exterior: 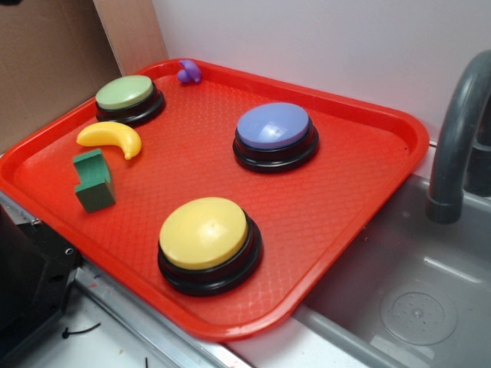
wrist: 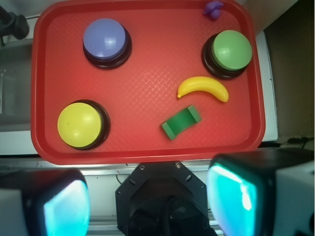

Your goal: Push the green button.

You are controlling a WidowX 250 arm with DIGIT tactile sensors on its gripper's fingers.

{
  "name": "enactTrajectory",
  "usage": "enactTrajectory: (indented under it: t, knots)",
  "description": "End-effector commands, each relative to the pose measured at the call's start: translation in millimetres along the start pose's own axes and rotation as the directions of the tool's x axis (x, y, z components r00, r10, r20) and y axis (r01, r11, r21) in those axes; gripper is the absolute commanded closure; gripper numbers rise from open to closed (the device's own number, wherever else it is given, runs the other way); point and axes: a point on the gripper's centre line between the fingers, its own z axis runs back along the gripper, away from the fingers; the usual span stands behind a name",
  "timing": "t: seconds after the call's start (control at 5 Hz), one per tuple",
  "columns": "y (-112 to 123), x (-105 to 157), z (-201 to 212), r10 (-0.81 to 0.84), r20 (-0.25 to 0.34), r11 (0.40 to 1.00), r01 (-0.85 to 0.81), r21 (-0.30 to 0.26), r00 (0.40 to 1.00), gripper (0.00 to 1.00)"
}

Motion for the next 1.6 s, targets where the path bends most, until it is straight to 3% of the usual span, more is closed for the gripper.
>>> enactTrajectory:
  t: [0.0, 0.2, 0.4, 0.6, 0.8, 1.0, 1.4]
  knots:
    - [0.0, 0.0, 0.0, 0.000, 0.000, 1.000, 0.000, 0.000, 1.000, 0.00]
    - [43.7, 33.8, -45.6, 0.229, 0.012, 0.973, -0.229, -0.029, 0.973, 0.00]
    - [77.2, 70.0, -80.9, 0.458, 0.050, 0.888, -0.459, 0.005, 0.887, 0.00]
    - [99.3, 92.5, -99.9, 0.555, 0.149, 0.827, -0.563, 0.009, 0.818, 0.00]
    - [119.0, 105.7, -106.0, 0.595, 0.257, 0.781, -0.624, 0.042, 0.762, 0.00]
    - [143.0, 103.8, -107.8, 0.627, 0.303, 0.750, -0.662, 0.017, 0.718, 0.00]
    - [170.3, 106.9, -140.9, 0.646, 0.291, 0.732, -0.681, 0.028, 0.706, 0.00]
